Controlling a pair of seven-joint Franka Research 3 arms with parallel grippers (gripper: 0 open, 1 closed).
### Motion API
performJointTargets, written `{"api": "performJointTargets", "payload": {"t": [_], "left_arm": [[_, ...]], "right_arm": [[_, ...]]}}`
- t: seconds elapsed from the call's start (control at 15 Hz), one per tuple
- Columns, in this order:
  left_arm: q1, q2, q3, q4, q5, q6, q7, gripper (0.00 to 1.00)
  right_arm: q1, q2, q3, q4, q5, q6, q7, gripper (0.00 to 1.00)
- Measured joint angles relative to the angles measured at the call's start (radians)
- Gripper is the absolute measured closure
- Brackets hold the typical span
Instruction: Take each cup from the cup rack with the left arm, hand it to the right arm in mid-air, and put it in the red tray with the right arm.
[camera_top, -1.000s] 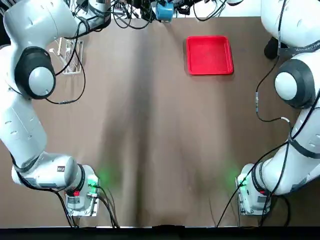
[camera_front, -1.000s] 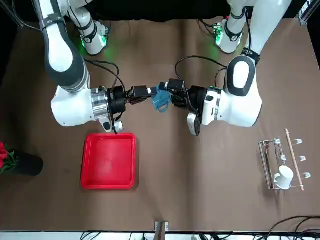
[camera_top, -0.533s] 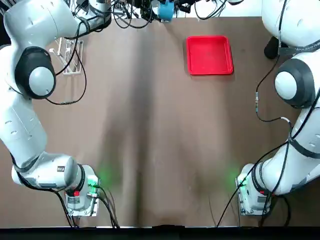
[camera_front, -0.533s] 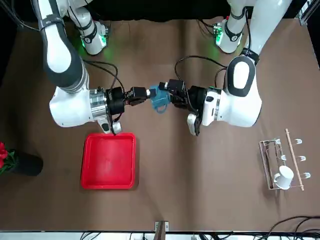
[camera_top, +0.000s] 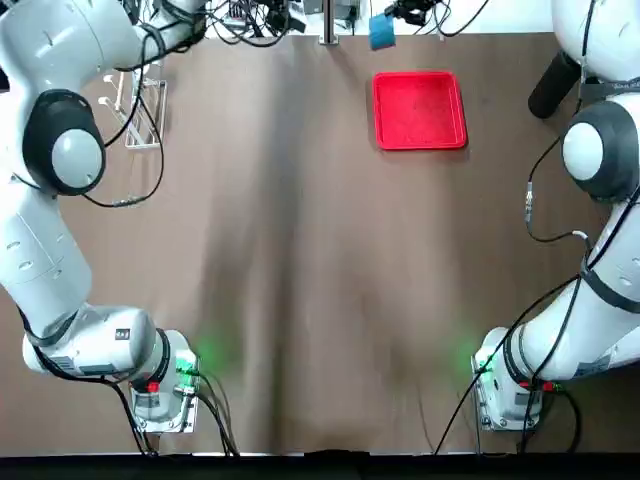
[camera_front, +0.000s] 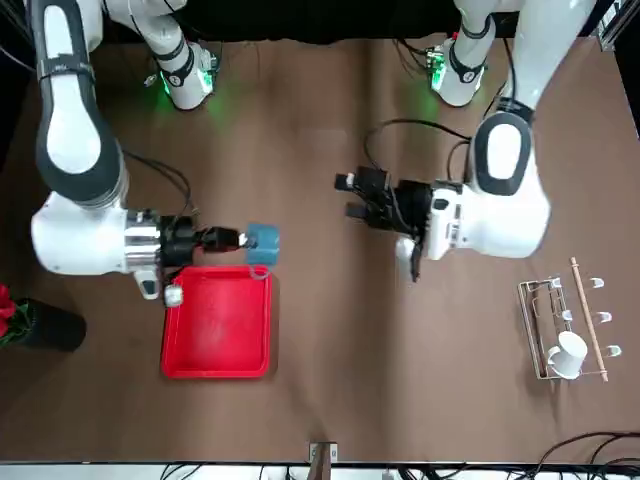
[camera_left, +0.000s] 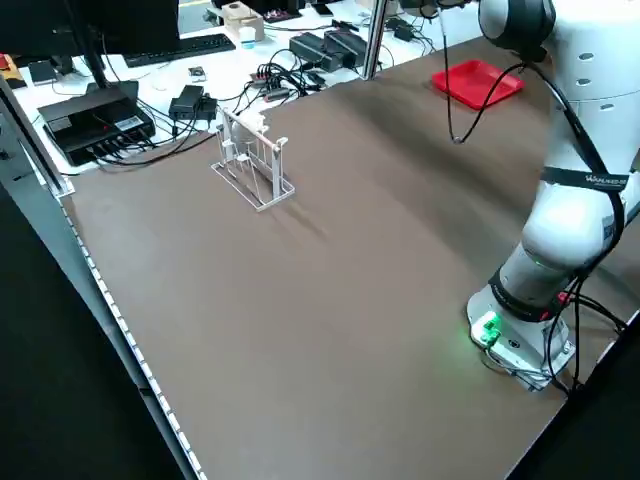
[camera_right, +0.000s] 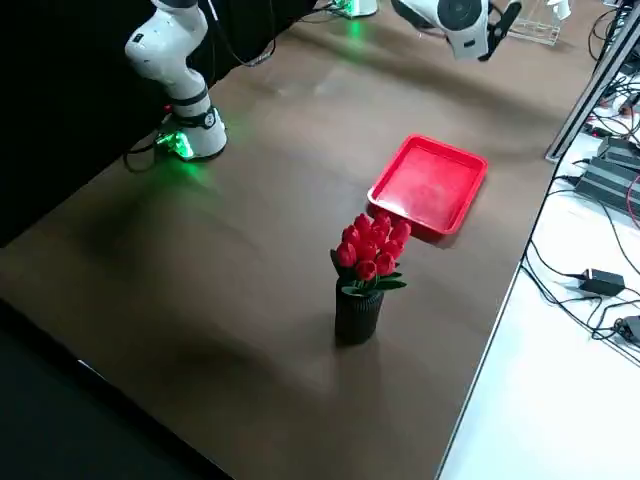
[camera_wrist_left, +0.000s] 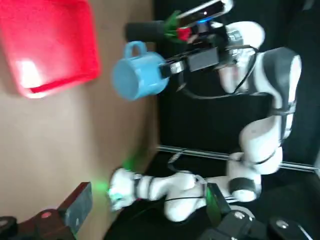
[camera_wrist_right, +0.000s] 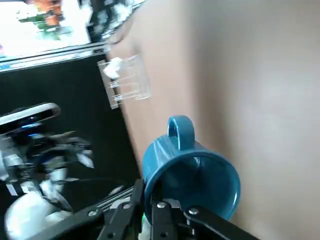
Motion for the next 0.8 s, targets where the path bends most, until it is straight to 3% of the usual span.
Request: {"api": "performJointTargets", "payload": {"t": [0.27,0.33,0.53,0.8], "left_arm": [[0.129,-0.021,0.000,0.005,0.343,-0.072,-0.027,0.00],[0.170,-0.031,0.000,0.007,0.564,-0.081,-0.026,0.00],[0.174,-0.040,-0.002,0.007,0.873,-0.082,-0.012,0.00],[0.172,-0.040,0.015,0.006,1.119,-0.075,0.123,0.00]], "right_arm": [[-0.072,0.042,-0.003,-0.001,-0.334,-0.001,0.002,0.92],[-0.098,0.077,-0.005,-0.002,-0.495,0.000,0.001,0.92],[-0.128,0.146,-0.005,-0.002,-0.672,0.005,-0.005,0.92],[-0.128,0.205,-0.002,0.003,-0.849,0.113,-0.007,0.92]]}}
